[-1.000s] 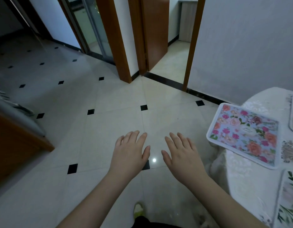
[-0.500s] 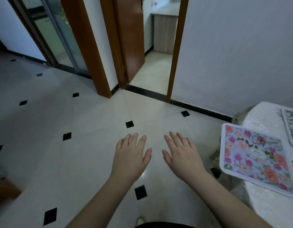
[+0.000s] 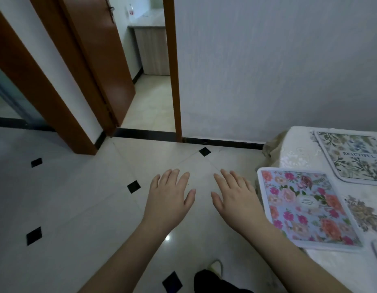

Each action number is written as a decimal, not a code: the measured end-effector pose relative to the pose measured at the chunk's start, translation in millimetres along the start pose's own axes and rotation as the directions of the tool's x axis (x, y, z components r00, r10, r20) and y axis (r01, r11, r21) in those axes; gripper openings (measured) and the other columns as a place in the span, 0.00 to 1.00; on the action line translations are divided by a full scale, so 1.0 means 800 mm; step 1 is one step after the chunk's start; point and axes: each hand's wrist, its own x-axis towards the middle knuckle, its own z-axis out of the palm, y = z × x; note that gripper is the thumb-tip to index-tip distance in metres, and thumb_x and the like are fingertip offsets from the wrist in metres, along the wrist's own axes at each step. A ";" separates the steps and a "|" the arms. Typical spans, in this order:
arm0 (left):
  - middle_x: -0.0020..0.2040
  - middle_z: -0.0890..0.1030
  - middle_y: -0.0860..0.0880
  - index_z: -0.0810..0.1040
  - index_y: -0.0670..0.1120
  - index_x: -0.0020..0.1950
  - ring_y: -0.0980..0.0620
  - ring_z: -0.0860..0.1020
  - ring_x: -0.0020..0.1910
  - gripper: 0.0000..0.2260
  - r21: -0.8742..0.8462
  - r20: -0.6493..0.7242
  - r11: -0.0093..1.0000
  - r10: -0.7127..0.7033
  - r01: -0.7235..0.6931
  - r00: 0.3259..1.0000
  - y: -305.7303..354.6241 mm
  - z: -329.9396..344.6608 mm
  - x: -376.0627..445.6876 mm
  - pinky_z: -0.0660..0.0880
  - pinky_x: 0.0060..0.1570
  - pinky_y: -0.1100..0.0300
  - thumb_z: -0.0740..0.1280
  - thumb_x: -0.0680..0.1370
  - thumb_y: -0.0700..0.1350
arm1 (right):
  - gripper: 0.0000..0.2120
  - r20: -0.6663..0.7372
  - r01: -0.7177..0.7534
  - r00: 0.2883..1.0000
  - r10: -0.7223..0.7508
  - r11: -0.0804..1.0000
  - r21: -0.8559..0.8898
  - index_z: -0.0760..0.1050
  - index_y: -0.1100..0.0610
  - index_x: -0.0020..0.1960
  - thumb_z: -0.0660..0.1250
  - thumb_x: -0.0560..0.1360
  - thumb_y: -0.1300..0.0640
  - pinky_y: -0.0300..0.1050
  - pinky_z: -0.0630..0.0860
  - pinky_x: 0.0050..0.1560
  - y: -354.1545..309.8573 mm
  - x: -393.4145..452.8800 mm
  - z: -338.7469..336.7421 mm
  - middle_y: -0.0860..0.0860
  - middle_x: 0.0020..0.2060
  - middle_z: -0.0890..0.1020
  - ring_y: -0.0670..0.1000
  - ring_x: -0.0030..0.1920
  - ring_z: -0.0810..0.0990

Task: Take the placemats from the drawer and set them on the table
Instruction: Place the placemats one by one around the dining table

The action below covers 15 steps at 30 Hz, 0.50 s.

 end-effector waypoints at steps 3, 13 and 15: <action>0.66 0.79 0.46 0.76 0.49 0.69 0.46 0.77 0.65 0.28 0.023 0.041 0.999 0.045 -0.046 0.998 0.011 0.007 0.058 0.73 0.63 0.45 0.50 0.78 0.60 | 0.28 -0.004 -0.108 0.994 0.108 0.993 0.043 0.77 0.57 0.64 0.50 0.76 0.43 0.57 0.76 0.59 0.029 0.041 0.002 0.57 0.62 0.80 0.59 0.60 0.80; 0.77 0.67 0.47 0.64 0.51 0.78 0.47 0.64 0.76 0.26 0.015 0.101 0.988 0.150 -0.153 0.983 0.050 0.001 0.220 0.61 0.73 0.49 0.50 0.83 0.60 | 0.27 -0.024 -0.245 0.969 0.247 0.968 0.058 0.77 0.59 0.63 0.52 0.76 0.44 0.58 0.76 0.58 0.130 0.150 -0.004 0.59 0.61 0.80 0.61 0.59 0.80; 0.80 0.60 0.48 0.59 0.52 0.80 0.47 0.56 0.79 0.26 0.010 0.120 0.977 0.211 -0.214 0.970 0.066 0.002 0.245 0.52 0.76 0.50 0.49 0.84 0.60 | 0.27 -0.049 -0.302 0.951 0.306 0.951 0.066 0.78 0.59 0.62 0.52 0.77 0.44 0.58 0.75 0.57 0.142 0.156 -0.003 0.59 0.59 0.81 0.61 0.57 0.80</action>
